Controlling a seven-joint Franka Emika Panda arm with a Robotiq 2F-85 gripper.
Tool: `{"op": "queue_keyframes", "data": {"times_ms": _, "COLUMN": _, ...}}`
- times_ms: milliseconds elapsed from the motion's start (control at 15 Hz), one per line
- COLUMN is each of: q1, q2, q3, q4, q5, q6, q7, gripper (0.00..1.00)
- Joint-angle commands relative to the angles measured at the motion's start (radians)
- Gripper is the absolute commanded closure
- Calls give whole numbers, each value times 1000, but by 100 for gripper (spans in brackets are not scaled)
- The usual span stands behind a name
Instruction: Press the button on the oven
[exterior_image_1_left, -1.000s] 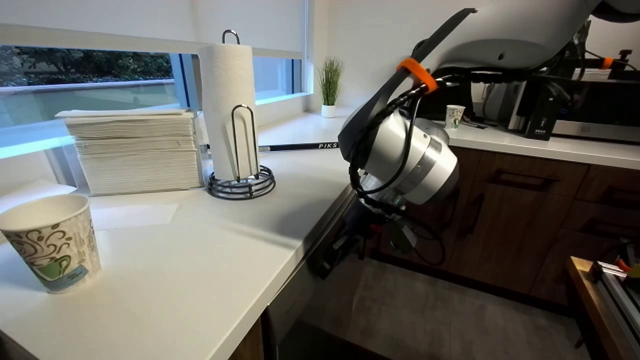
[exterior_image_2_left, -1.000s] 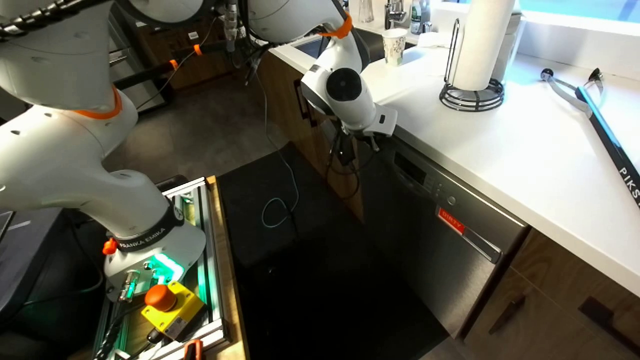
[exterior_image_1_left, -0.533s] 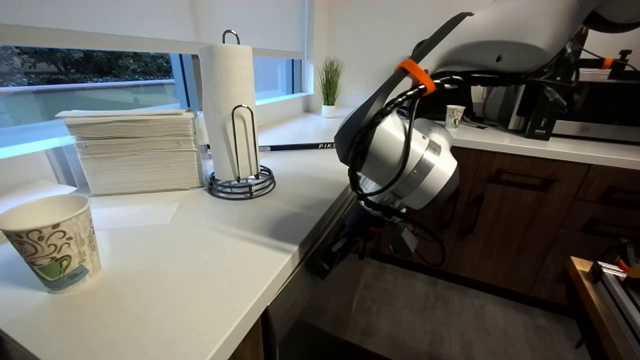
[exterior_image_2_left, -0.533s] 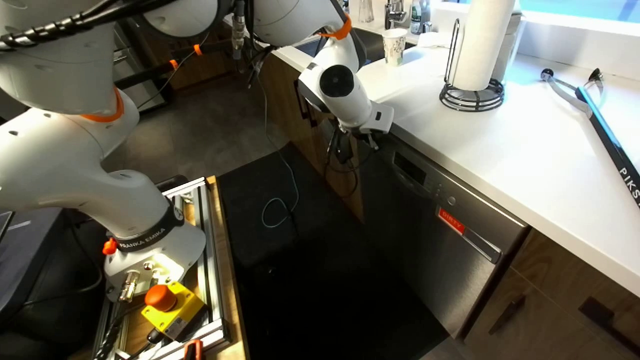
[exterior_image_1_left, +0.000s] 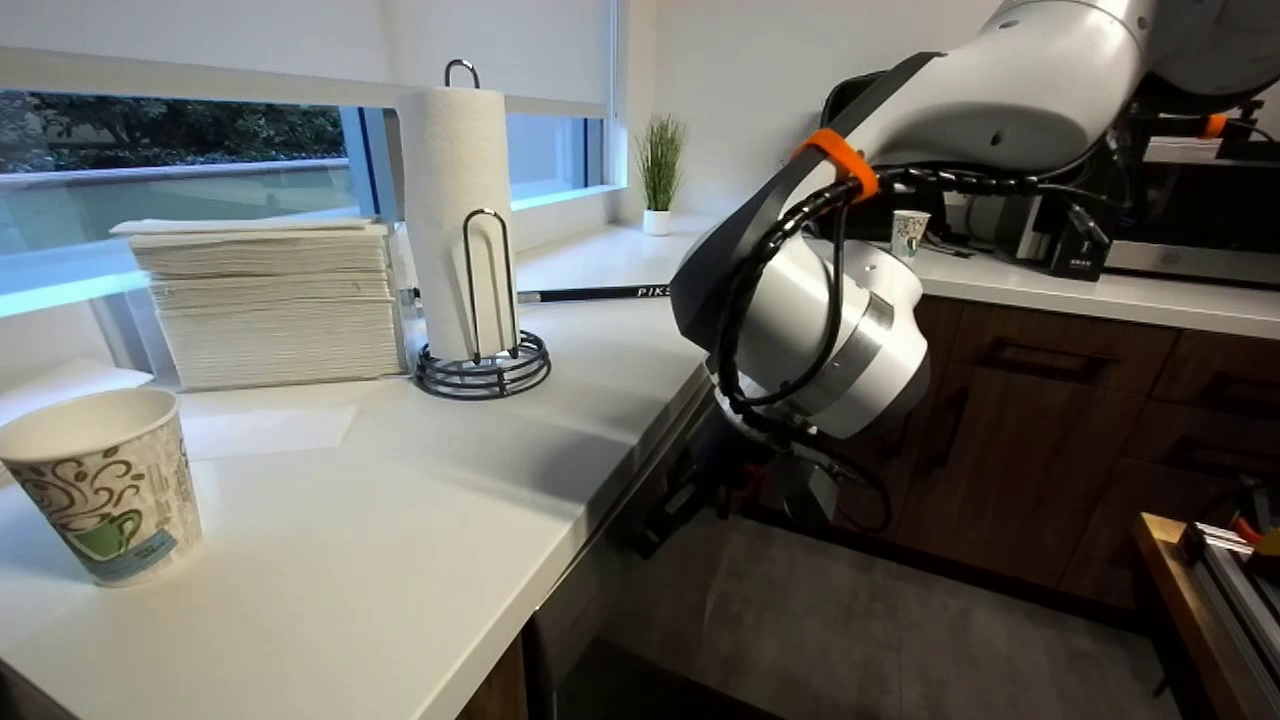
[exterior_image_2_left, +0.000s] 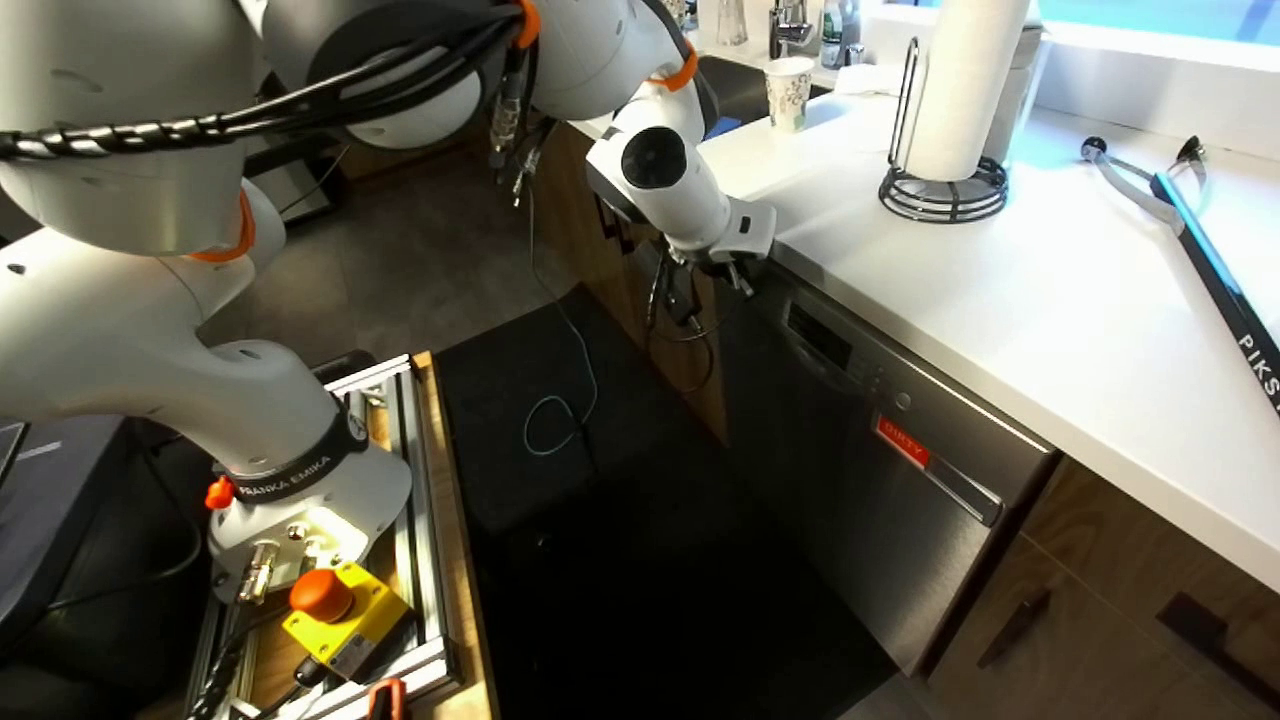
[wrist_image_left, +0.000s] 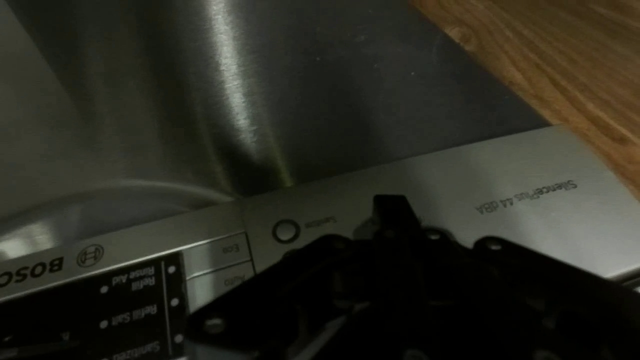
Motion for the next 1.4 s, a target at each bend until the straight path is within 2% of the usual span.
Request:
{"op": "queue_keyframes", "data": {"times_ms": 0, "q1": 10, "q2": -56, "q3": -26, "q4": -63, "q5": 82, "q6": -68, "q7": -3, "gripper": 100}}
{"op": "queue_keyframes", "data": {"times_ms": 200, "q1": 45, "q2": -154, "q3": -55, "q4": -165, "q5": 232, "q6": -85, "q7": -2, "gripper": 100}}
{"op": "queue_keyframes", "data": {"times_ms": 267, "q1": 120, "q2": -247, "q3": -140, "q4": -244, "q5": 133, "q6": -139, "q7": 194, "gripper": 100}}
{"op": "queue_keyframes", "data": {"times_ms": 333, "q1": 76, "q2": -224, "q3": -73, "q4": -232, "q5": 285, "q6": -82, "q7": 29, "gripper": 100}}
{"op": "queue_keyframes", "data": {"times_ms": 400, "q1": 99, "q2": -264, "q3": -86, "q4": -271, "q5": 311, "q6": -88, "q7": 48, "gripper": 100}}
{"op": "queue_keyframes", "data": {"times_ms": 533, "q1": 100, "q2": -332, "q3": -40, "q4": -332, "q5": 415, "q6": -66, "q7": 21, "gripper": 100}}
{"op": "queue_keyframes", "data": {"times_ms": 600, "q1": 93, "q2": -370, "q3": -5, "q4": -364, "q5": 465, "q6": -49, "q7": -4, "gripper": 74}}
{"op": "queue_keyframes", "data": {"times_ms": 667, "q1": 89, "q2": -389, "q3": 23, "q4": -372, "q5": 509, "q6": 1, "q7": -17, "gripper": 73}}
{"op": "queue_keyframes", "data": {"times_ms": 733, "q1": 68, "q2": -408, "q3": 69, "q4": -372, "q5": 556, "q6": 22, "q7": -48, "gripper": 67}}
{"op": "queue_keyframes", "data": {"times_ms": 1000, "q1": -23, "q2": -484, "q3": 251, "q4": -337, "q5": 746, "q6": 136, "q7": -222, "gripper": 36}}
{"op": "queue_keyframes", "data": {"times_ms": 1133, "q1": -85, "q2": -481, "q3": 351, "q4": -284, "q5": 868, "q6": 230, "q7": -344, "gripper": 22}}
{"op": "queue_keyframes", "data": {"times_ms": 1333, "q1": -164, "q2": -530, "q3": 472, "q4": -193, "q5": 1007, "q6": 389, "q7": -439, "gripper": 0}}
